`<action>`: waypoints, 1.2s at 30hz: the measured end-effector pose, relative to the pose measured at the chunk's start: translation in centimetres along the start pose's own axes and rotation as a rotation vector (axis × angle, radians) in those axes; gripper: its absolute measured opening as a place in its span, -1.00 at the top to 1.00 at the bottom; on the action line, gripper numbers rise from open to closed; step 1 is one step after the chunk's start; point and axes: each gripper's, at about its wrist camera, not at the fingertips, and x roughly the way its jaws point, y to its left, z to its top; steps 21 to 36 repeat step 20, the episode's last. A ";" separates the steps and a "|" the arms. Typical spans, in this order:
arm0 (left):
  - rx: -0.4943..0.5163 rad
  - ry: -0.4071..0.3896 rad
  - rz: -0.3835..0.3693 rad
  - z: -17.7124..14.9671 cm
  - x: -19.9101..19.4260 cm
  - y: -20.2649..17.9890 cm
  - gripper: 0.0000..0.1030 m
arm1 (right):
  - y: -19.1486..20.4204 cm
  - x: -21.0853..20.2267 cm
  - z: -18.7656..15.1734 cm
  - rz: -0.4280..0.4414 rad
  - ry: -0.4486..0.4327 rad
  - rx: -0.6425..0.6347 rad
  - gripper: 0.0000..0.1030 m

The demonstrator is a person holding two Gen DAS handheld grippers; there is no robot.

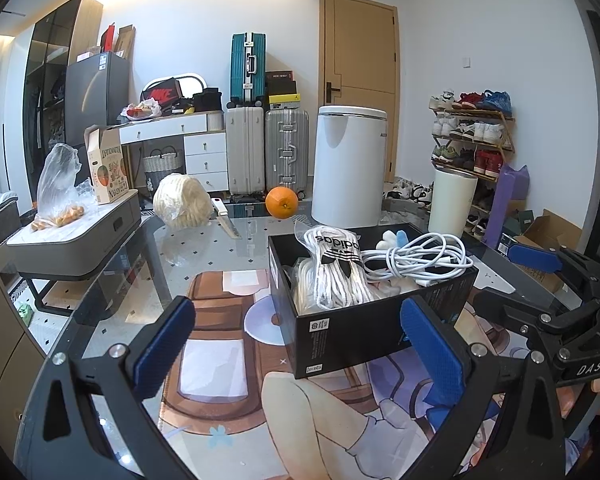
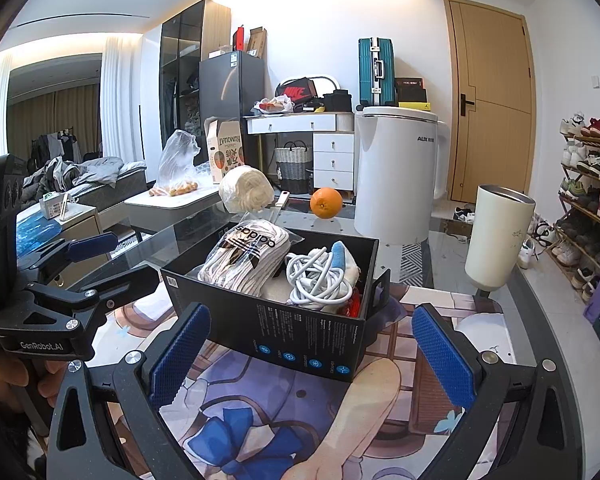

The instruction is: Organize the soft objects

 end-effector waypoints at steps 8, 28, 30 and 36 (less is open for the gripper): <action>0.001 -0.001 -0.001 0.0 0.0 0.0 -1.00 | 0.0 0.0 0.0 0.000 0.000 0.000 -0.99; 0.012 -0.018 0.009 0.5 -0.4 0.0 -1.00 | 0.0 0.0 0.0 0.000 -0.001 0.000 -0.99; 0.012 -0.018 0.009 0.5 -0.4 0.0 -1.00 | 0.0 0.0 0.0 0.000 -0.001 0.000 -0.99; 0.012 -0.018 0.009 0.5 -0.4 0.0 -1.00 | 0.0 0.0 0.0 0.000 -0.001 0.000 -0.99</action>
